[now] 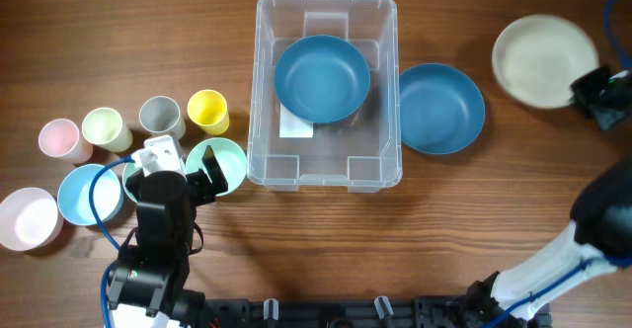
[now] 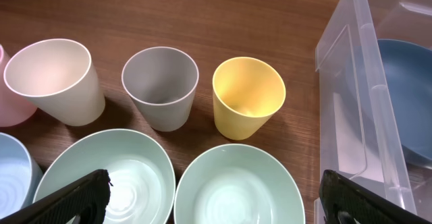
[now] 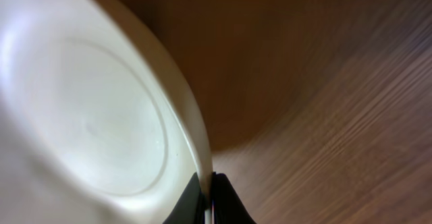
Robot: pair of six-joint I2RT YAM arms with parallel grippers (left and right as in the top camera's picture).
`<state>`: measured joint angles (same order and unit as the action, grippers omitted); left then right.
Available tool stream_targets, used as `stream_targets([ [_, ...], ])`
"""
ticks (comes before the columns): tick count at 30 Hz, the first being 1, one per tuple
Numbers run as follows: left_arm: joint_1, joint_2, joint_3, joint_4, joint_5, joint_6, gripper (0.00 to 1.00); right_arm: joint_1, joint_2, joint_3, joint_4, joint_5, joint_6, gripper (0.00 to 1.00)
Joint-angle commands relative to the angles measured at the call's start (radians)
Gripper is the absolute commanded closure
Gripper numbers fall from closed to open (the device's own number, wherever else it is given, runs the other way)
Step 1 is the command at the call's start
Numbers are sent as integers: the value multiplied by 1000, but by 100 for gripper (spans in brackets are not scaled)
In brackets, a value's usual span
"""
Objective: Pack container
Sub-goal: 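Move the right gripper to the cream bowl and grasp its rim, then carry the cream bowl with the right gripper into the container, release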
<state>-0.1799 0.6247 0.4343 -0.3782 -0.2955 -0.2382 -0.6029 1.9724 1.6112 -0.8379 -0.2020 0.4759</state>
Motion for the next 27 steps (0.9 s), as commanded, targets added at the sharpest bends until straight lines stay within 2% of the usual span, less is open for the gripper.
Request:
stream_targets([
  [1, 8, 0, 13, 2, -16, -5, 0, 69, -305, 19, 55, -71, 18, 96],
  [3, 8, 0, 13, 2, -16, -5, 0, 137, -395, 19, 67, -69, -16, 96],
  [8, 8, 0, 13, 2, -16, -5, 0, 461, -509, 19, 42, 18, -83, 96],
  [9, 8, 0, 13, 2, -16, -5, 0, 581, -493, 19, 23, 80, -82, 96],
  [13, 8, 0, 13, 2, -16, -5, 0, 774, -396, 19, 4, 169, -80, 96],
  [17, 8, 0, 13, 2, -16, -5, 0, 877, -220, 19, 24, 169, -81, 96],
  [22, 8, 0, 13, 2, -16, -5, 0, 922, -76, 19, 89, 126, -107, 96],
  [23, 8, 0, 13, 2, -16, -5, 0, 925, -70, 19, 112, 82, -146, 88],
  [24, 8, 0, 13, 2, -16, -5, 0, 925, -71, 19, 134, 45, -176, 74],
  [25, 8, 0, 13, 2, -16, -5, 0, 924, -82, 19, 154, 32, -184, 65],
  [27, 8, 0, 13, 2, -16, -5, 0, 915, -106, 19, 167, 38, -178, 64],
])
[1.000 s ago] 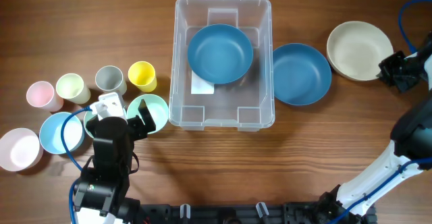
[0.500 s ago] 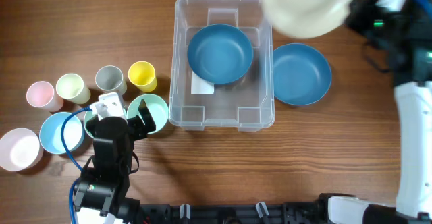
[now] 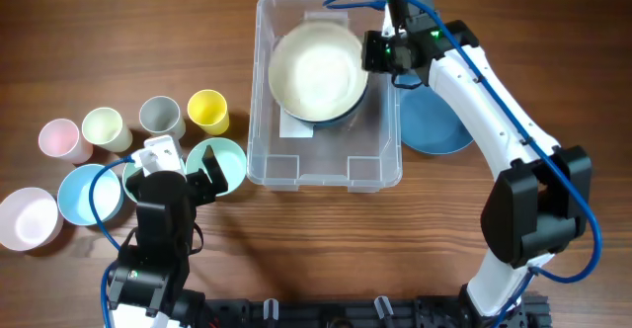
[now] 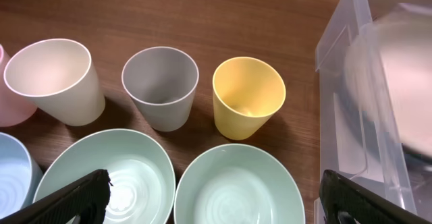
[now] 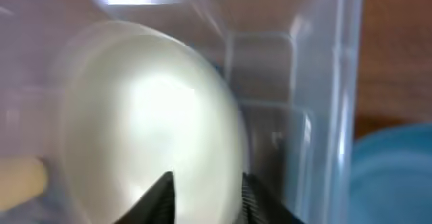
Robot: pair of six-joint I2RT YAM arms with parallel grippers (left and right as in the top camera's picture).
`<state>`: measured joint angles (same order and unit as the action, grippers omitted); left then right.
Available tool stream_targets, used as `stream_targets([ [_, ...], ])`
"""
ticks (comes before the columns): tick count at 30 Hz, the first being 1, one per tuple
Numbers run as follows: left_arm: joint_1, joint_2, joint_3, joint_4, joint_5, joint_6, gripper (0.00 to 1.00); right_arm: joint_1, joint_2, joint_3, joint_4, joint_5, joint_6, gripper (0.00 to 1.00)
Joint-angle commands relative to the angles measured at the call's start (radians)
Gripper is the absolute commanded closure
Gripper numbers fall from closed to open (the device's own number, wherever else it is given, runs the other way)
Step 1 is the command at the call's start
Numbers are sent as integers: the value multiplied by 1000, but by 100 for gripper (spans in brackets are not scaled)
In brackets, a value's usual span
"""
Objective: Pack container
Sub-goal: 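Carry the cream bowl with the right gripper into the container, release, then grasp the large blue plate rim with the right gripper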
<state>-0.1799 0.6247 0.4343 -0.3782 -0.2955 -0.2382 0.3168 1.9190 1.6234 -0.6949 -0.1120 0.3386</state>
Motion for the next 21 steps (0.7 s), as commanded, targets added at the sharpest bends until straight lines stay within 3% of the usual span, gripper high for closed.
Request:
stream_targets([
  [1, 8, 0, 13, 2, -16, -5, 0, -16, -67, 7, 24, -42, -18, 64],
  [8, 8, 0, 13, 2, -16, -5, 0, -231, -163, 7, -106, -34, 40, 61],
  [14, 8, 0, 13, 2, -16, -5, 0, -507, -80, 4, -307, -1, 23, 58],
  [21, 8, 0, 13, 2, -16, -5, 0, -562, 73, -58, -352, -3, -60, 57],
])
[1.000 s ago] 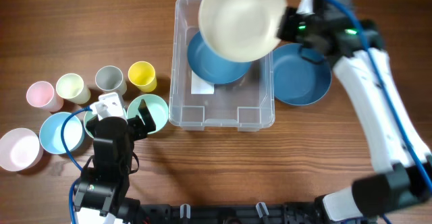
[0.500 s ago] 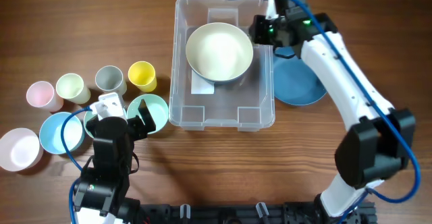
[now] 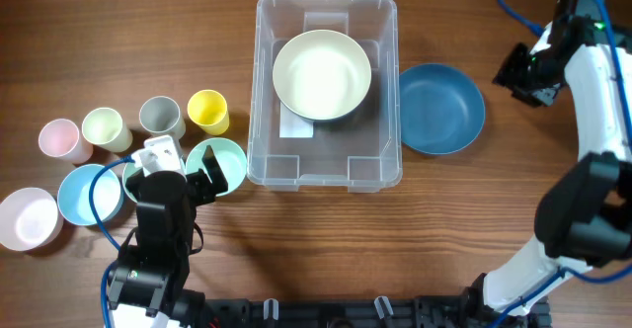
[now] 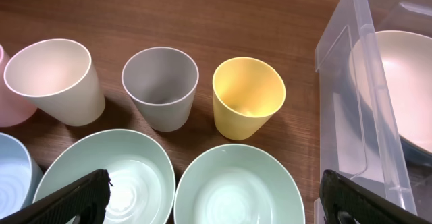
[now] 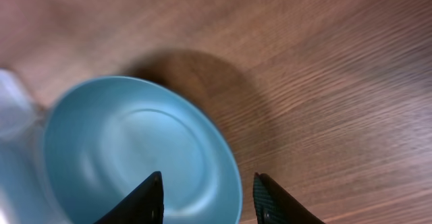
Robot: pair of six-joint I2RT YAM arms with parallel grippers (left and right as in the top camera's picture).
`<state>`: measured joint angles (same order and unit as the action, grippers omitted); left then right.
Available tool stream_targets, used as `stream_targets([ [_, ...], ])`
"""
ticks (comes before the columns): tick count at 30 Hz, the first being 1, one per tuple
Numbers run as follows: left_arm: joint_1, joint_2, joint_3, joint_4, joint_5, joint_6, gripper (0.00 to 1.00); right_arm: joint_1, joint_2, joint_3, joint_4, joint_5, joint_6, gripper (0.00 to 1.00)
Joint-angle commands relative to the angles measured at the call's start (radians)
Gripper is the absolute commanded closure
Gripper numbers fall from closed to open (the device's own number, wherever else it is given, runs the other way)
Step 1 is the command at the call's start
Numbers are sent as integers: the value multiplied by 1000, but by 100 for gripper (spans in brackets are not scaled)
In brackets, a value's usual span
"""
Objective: Pack container
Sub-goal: 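Grasp the large blue plate rim with the right gripper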
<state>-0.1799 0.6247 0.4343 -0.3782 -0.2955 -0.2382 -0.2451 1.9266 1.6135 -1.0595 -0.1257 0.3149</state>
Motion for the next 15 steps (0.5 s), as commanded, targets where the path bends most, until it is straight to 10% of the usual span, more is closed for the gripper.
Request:
stream_targets([
  [1, 8, 0, 13, 2, -16, -5, 0, 0, 79, -64, 32, -7, -63, 57],
  [8, 8, 0, 13, 2, -16, -5, 0, 1, 94, -203, 146, -52, -95, 64],
  [12, 8, 0, 13, 2, -16, -5, 0, -1, 95, -254, 185, -49, -69, 96],
  [15, 8, 0, 13, 2, -16, -5, 0, -24, 74, -251, 193, -23, -6, 96],
])
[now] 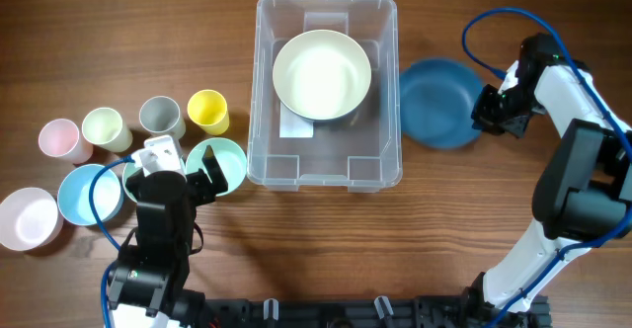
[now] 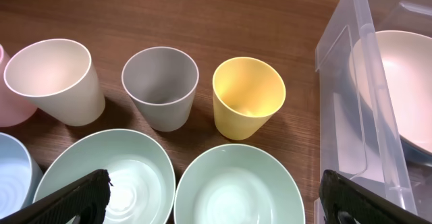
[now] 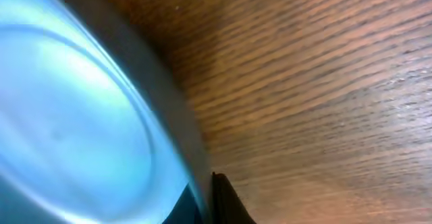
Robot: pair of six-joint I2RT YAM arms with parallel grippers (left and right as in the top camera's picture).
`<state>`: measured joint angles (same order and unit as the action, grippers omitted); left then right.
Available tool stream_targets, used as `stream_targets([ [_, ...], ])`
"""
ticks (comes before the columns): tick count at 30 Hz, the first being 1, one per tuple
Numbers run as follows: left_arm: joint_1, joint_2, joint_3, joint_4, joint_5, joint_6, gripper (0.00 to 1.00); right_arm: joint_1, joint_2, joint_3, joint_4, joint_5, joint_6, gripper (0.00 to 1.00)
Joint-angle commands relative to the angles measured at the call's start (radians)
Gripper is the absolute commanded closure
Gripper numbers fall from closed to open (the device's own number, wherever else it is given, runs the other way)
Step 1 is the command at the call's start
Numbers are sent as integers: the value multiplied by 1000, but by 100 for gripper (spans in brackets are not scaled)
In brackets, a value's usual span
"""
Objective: Pack container
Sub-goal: 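Grasp the large blue plate rim with the right gripper, then place the blue plate on top of the cream bowl, release, withdraw right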
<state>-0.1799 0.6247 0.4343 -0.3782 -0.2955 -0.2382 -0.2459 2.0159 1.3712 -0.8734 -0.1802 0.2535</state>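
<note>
The clear plastic container [image 1: 327,170] stands mid-table with a cream bowl [image 1: 321,73] nested in a blue bowl inside it. To its right sits a second blue bowl [image 1: 438,101]; my right gripper [image 1: 488,111] is at its right rim, and the right wrist view shows the fingers closed on that rim [image 3: 192,177]. My left gripper [image 2: 214,200] hangs open over two mint bowls [image 2: 236,187] left of the container. In front of it stand a yellow cup [image 2: 247,96], a grey cup [image 2: 160,86] and a cream cup [image 2: 55,79].
At the left are a pink cup [image 1: 58,138], a light blue bowl [image 1: 87,195] and a pale pink bowl [image 1: 28,218]. Blue cable loops above the right arm [image 1: 568,91].
My right gripper, open above the table right of the blue bowl, has come down and shut on that bowl's right rim. The left arm has not moved.
My right gripper held the cream bowl at the far right of the table. Then it had the bowl over the blue bowl in the container. Then the cream bowl lay there released and the gripper was open at the right. Now it grips the second blue bowl.
</note>
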Motion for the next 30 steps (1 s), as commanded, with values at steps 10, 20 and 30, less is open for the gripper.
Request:
stream_targets([
  [10, 8, 0, 13, 2, -16, -5, 0, -134, -401, 27, 93, 60, 138, 96],
  [20, 8, 0, 13, 2, -16, -5, 0, 348, -570, 27, 238, -37, 157, 96],
  [30, 8, 0, 13, 2, -16, -5, 0, 576, -253, 27, 444, 85, 187, 89],
])
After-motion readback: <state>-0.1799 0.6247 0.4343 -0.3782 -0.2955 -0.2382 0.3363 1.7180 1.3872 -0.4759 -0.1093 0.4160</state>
